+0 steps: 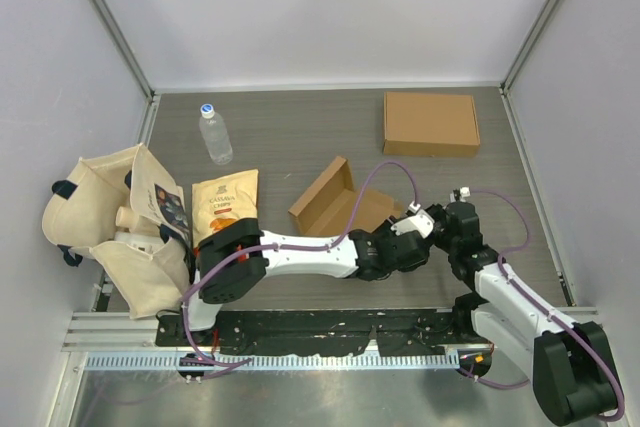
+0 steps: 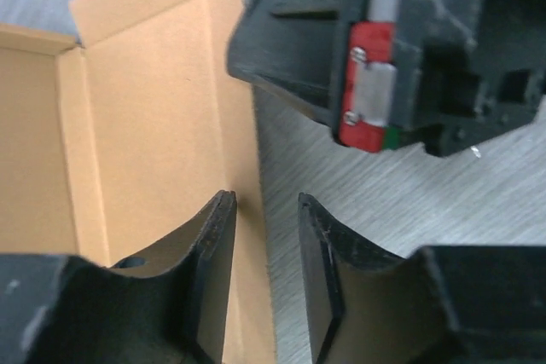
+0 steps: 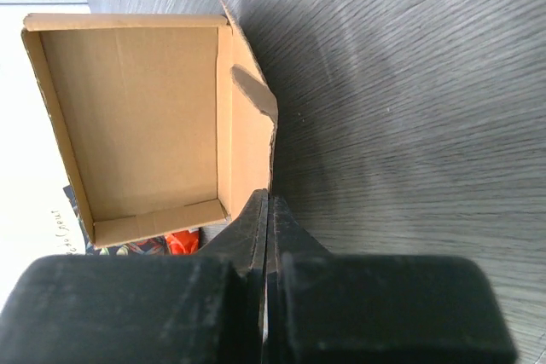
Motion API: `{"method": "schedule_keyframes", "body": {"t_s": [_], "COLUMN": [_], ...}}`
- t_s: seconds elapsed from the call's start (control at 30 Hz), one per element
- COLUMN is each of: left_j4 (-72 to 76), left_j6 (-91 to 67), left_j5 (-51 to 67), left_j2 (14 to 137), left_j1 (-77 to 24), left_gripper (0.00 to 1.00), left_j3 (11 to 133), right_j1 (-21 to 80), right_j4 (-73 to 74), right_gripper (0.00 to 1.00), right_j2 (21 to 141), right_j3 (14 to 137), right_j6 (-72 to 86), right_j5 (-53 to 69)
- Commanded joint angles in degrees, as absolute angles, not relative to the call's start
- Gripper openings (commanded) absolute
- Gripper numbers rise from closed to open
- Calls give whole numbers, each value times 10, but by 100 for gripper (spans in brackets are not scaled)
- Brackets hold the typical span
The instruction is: Fold the paper box
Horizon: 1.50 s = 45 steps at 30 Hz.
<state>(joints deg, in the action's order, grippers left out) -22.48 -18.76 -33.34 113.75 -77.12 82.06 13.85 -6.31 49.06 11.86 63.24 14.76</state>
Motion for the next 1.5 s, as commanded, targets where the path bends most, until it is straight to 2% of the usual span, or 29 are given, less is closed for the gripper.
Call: {"method": "schedule_keyframes", "body": {"t_s": [0.0, 0.17, 0.2, 0.27, 0.33, 0.4, 0.43, 0.53, 0.57, 0.67, 0.77, 0.9, 1.0, 1.17, 1.3, 1.47], "left_j4": [-242, -246, -244, -245, -250, -278, -299, -395, -415, -511, -527, -626, -703, -727, -764, -776], "left_j6": [-184, -162, -153, -149, -143, -175, -198, -304, -338, -443, -530, -681, -756, -824, -867, -885], "left_j5": [-423, -467, -474, -482, -489, -494, -497, -468, -463, -408, -344, -365, -388, -382, -356, -300], "left_j2": [1142, 1138, 1136, 1128, 1121, 1111, 1108, 1095, 1089, 1068, 1040, 1041, 1063, 1067, 1088, 1108], "left_j1": [-767, -767, -767, -768, -764, -759, -746, -710, -700, -651, -600, -558, -534, -508, -491, -473], "left_gripper": [32, 21, 13, 0, 0, 0, 0, 0, 0, 0, 0, 0, 0, 0, 0, 0], "left_j3": [851, 855, 854, 855, 859, 875, 886, 934, 943, 984, 998, 1059, 1118, 1153, 1181, 1194], "right_j1": [137, 136, 136, 133, 124, 99, 88, 57, 55, 55, 56, 122, 238, 401, 485, 529], "right_j4": [-48, -32, -32, -12, 36, 67, 83, 137, 147, 171, 153, 106, 93, 69, 48, 4], "right_gripper": [1, 1, 1, 18, 41, 48, 57, 71, 74, 75, 75, 76, 77, 78, 78, 78], "right_j2": [483, 490, 494, 523, 537, 536, 532, 521, 520, 522, 527, 506, 483, 486, 508, 565], "right_j3": [151, 184, 190, 223, 248, 279, 287, 324, 341, 356, 342, 330, 344, 360, 374, 400], "right_j6": [651, 634, 628, 603, 550, 508, 495, 426, 409, 330, 289, 259, 226, 195, 154, 135], "right_j5": [163, 170, 176, 192, 195, 197, 199, 193, 193, 211, 228, 218, 146, 3, -134, -224]}}
